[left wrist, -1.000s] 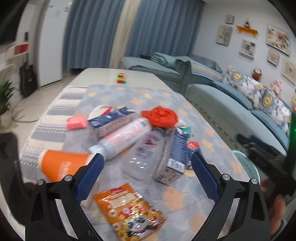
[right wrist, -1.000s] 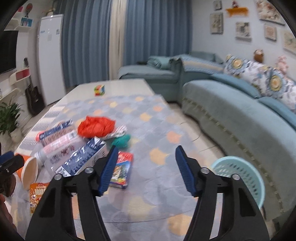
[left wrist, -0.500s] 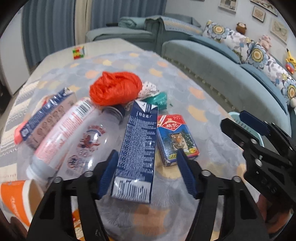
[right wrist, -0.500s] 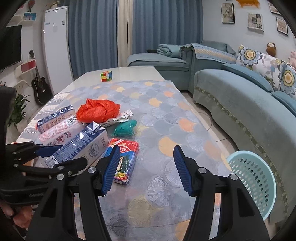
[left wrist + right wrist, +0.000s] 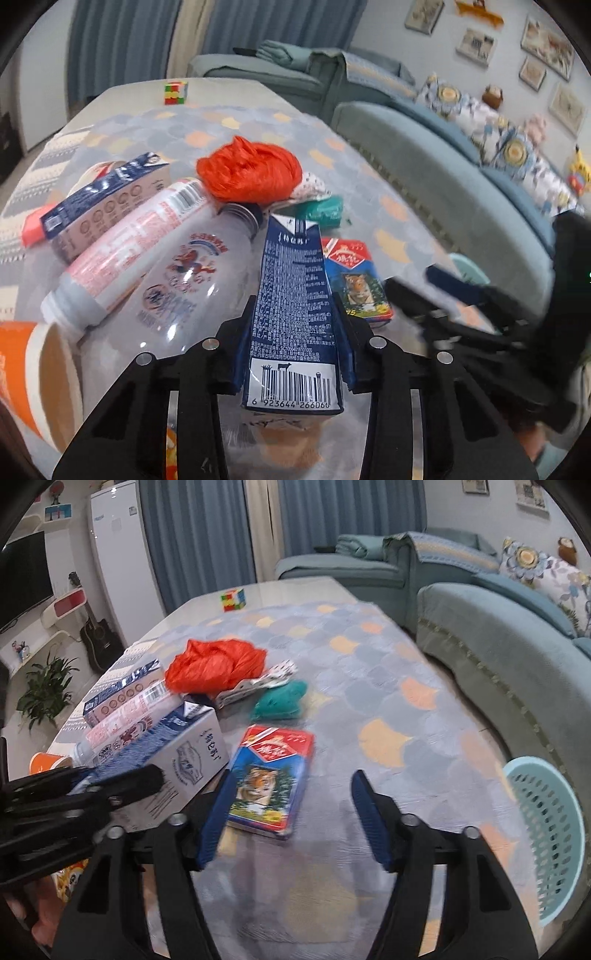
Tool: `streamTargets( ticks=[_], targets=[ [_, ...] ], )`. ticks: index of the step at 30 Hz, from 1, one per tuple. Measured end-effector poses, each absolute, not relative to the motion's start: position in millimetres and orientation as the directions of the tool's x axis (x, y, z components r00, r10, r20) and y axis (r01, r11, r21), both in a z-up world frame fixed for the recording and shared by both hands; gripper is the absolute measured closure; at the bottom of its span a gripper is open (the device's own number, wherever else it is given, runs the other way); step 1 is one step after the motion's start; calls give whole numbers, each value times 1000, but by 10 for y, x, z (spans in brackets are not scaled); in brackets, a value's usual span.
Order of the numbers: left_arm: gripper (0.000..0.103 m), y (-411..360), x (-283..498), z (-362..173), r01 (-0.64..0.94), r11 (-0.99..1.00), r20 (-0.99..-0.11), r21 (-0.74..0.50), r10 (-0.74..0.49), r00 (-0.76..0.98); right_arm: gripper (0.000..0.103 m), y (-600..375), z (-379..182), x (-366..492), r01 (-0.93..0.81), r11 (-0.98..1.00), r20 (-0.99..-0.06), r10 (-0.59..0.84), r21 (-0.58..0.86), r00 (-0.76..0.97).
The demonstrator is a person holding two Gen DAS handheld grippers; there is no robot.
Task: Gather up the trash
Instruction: 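Grasp the tiger-print card box with the right tool while the left tool grasps the blue milk carton, then carry both items over the blue basket and open both tools to drop them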
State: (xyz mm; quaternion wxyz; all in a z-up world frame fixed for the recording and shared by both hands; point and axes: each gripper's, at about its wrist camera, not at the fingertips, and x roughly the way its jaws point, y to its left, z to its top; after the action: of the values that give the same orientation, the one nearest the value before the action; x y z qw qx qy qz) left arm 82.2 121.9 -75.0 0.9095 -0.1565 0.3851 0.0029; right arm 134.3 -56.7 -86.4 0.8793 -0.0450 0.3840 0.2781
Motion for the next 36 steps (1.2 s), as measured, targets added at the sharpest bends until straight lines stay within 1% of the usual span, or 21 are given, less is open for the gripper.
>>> streamTargets(
  ticks=[5,8,13,14,15,17,25,29,32,36],
  targets=[
    [67,1367,670,-649,-152,929,-663,-339,-121,738,28,-408,-965,1398,-532,828,-727,475,178,496],
    [67,1404,619,-615,-153,926,-653,-345,-120,748,28,-284,-1015,1423,-539,827,-748,457,159,481],
    [67,1377,583,-634,-138,935,-663,-327,-123,739,29,-100,-1150,1536,-522,847,-811,374,100,451],
    [67,1370,577,-651,-134,936,-669,-325,-127,733,33,-92,-1173,1558,-516,851,-820,361,96,444],
    [67,1361,573,-668,-130,938,-675,-321,-130,726,40,-102,-1167,1560,-514,853,-817,360,92,451],
    [67,1337,593,-692,-123,943,-688,-310,-133,714,43,-133,-1160,1545,-514,854,-812,353,77,464],
    [67,1099,728,-858,-88,966,-770,-242,-137,623,43,-623,-1021,1528,-458,878,-770,388,141,507],
    [67,958,819,-872,-83,977,-790,-194,-105,604,43,-905,-906,1477,-433,890,-746,385,143,544],
    [68,842,851,-832,-65,980,-782,-186,-108,614,43,-1174,-745,1420,-413,898,-711,388,149,587],
    [68,551,862,-537,25,979,-714,-200,-164,681,43,-1544,-507,1376,-378,914,-662,374,145,649]
  ],
)
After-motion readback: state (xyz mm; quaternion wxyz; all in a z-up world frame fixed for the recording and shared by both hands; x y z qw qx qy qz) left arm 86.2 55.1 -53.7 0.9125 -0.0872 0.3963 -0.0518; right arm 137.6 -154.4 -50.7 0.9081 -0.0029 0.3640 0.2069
